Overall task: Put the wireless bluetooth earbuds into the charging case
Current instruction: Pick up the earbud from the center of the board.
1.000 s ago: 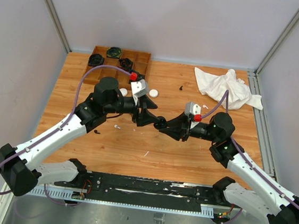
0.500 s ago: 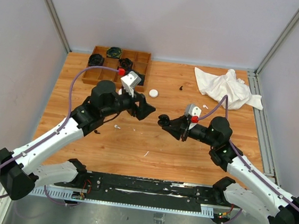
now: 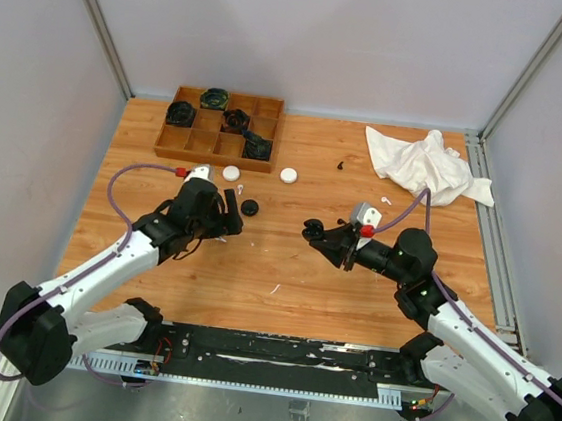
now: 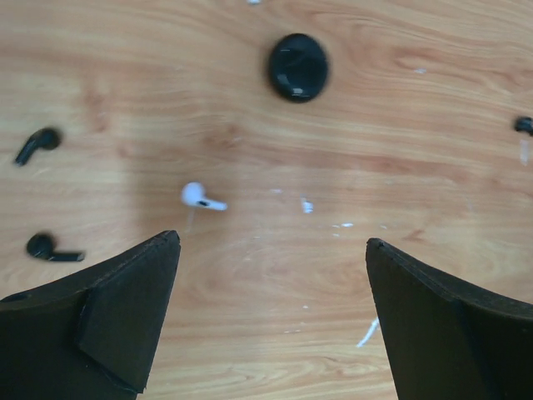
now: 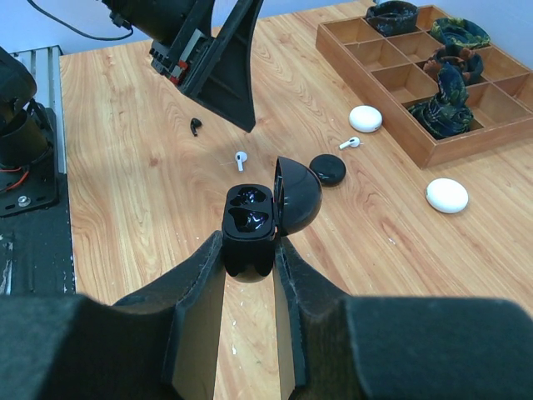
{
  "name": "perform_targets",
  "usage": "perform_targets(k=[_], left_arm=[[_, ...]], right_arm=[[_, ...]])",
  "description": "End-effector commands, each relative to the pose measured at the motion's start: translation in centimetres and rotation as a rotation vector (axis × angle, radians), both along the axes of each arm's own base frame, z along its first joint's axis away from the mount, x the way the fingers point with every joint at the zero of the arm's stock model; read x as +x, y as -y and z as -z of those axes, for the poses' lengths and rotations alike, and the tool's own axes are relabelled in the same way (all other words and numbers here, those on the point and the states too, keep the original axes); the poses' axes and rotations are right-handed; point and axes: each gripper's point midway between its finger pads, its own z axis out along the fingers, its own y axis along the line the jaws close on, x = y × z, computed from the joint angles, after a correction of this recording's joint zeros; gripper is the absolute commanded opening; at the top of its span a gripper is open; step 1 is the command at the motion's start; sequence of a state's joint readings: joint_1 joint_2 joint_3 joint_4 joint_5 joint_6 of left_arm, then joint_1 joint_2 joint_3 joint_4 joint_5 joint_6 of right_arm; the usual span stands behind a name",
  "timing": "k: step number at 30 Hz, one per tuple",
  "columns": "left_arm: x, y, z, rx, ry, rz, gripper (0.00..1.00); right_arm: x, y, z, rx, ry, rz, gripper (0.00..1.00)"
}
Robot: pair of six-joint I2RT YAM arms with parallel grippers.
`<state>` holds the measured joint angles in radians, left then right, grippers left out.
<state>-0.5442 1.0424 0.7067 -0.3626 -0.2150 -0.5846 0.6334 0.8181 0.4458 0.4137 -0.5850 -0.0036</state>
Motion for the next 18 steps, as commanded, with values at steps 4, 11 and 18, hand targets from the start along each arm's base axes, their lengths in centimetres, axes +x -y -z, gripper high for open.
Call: perform_targets(k=[4,11,18], left_arm=[[-1.0,-6.1,3.5,0.049,-0.157,-0.325,0.99],[-2.0,-9.4,5.6,0.066,-0.254,-0.501,0.99],[-2.5,-11.6,6.6,0.086,-0.298,-0.592,0.99]], right_arm=[[-0.4,0.1,-0.5,0.005,0.039,-0.006,0.01],[-0.6,0.0,-0.4,0.008,0.03,-0.011,0.01],[-0.7,0.0,-0.3,0.013,0.018,-0.014,0.01]])
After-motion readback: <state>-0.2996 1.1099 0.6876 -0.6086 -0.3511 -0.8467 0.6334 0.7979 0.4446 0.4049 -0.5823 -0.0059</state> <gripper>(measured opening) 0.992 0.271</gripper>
